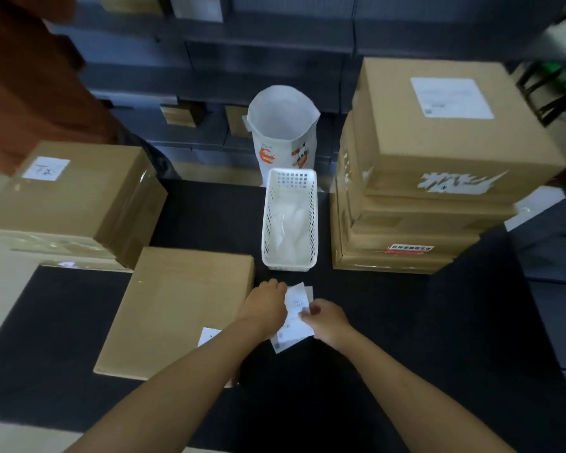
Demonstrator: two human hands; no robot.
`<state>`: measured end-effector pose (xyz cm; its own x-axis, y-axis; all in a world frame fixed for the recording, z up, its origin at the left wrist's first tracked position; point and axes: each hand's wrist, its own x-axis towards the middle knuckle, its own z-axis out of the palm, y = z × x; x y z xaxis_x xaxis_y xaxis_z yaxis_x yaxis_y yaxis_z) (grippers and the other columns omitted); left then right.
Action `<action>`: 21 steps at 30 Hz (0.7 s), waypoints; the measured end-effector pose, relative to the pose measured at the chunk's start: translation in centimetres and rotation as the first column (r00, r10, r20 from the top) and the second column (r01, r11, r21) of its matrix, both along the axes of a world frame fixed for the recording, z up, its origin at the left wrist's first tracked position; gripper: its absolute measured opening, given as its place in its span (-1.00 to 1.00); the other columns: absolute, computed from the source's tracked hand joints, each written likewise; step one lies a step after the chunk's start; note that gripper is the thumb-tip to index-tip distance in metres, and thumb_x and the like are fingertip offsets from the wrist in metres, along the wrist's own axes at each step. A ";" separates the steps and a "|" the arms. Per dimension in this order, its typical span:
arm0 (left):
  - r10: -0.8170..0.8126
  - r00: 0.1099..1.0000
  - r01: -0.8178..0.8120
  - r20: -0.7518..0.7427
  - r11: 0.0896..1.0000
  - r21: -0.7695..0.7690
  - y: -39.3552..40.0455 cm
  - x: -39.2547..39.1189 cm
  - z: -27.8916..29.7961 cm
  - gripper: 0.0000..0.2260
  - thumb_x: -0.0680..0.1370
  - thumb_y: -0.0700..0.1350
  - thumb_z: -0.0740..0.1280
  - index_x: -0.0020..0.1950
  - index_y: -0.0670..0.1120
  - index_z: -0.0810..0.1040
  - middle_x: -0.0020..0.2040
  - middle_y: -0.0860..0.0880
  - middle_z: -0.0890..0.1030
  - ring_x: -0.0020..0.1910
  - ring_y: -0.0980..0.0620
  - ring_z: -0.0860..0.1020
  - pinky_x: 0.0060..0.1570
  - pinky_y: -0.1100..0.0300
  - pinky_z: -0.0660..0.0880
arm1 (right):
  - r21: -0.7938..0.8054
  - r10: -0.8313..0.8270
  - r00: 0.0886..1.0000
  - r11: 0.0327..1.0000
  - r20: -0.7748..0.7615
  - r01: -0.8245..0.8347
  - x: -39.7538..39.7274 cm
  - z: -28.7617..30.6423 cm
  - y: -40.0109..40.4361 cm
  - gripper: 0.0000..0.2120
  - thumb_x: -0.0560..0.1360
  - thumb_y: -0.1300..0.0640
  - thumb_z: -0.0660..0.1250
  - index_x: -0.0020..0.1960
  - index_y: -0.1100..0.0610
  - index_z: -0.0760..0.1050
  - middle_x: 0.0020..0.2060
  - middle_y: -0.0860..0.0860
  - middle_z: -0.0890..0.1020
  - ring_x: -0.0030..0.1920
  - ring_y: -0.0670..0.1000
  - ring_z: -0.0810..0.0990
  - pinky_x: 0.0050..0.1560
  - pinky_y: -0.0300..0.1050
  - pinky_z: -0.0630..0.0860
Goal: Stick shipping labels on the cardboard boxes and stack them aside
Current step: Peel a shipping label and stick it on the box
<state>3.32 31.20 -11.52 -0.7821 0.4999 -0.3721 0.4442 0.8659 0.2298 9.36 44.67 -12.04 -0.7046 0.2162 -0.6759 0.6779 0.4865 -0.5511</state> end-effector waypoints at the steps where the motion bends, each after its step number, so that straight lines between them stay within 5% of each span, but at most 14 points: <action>1: 0.014 1.000 -0.014 -0.006 0.999 0.037 0.2 -0.3 0.6 -0.70 0.56 -0.16 0.21 0.29 -0.11 0.39 0.22 -0.08 0.46 0.14 -0.05 0.44 0.07 0.16 0.37 | -0.037 -0.022 1.000 0.999 -0.021 0.021 -0.2 1.0 0.7 -0.82 0.54 0.07 0.29 0.01 0.19 0.51 -0.10 0.05 0.59 -0.09 0.02 0.59 -0.05 -0.07 0.56; 7: 0.138 0.987 -0.100 -0.081 0.927 0.362 0.7 -2.2 5.3 -0.65 0.63 -0.03 0.18 0.40 -0.04 0.35 0.33 0.00 0.43 0.30 -0.03 0.38 0.31 0.11 0.28 | -0.244 -0.153 0.973 0.964 -0.171 0.109 -0.8 5.7 3.0 -0.92 0.56 0.20 0.30 0.02 0.18 0.52 -0.01 0.17 0.64 -0.15 0.02 0.58 -0.30 -0.21 0.48; 13: 0.199 0.980 -0.188 0.028 0.857 0.479 0.2 -3.7 7.7 -0.86 0.60 -0.11 0.23 0.06 -0.03 0.57 0.05 0.05 0.59 0.06 0.06 0.53 0.20 0.09 0.38 | -0.359 -0.112 0.973 0.933 -0.203 0.033 -1.5 8.3 2.7 -0.87 0.55 0.20 0.32 0.09 0.16 0.51 0.06 0.13 0.65 -0.05 0.00 0.63 -0.17 -0.23 0.52; 21: 0.213 0.970 -0.244 0.119 0.838 0.487 -2.1 -4.5 8.4 -0.85 0.58 -0.14 0.23 -0.07 -0.02 0.59 -0.03 0.07 0.56 -0.02 0.10 0.52 0.04 0.22 0.45 | -0.236 -0.166 0.918 0.968 -0.361 0.082 -3.8 9.6 1.4 -0.90 0.60 0.12 0.25 -0.02 0.11 0.51 -0.06 0.06 0.67 -0.10 -0.04 0.64 -0.15 -0.34 0.51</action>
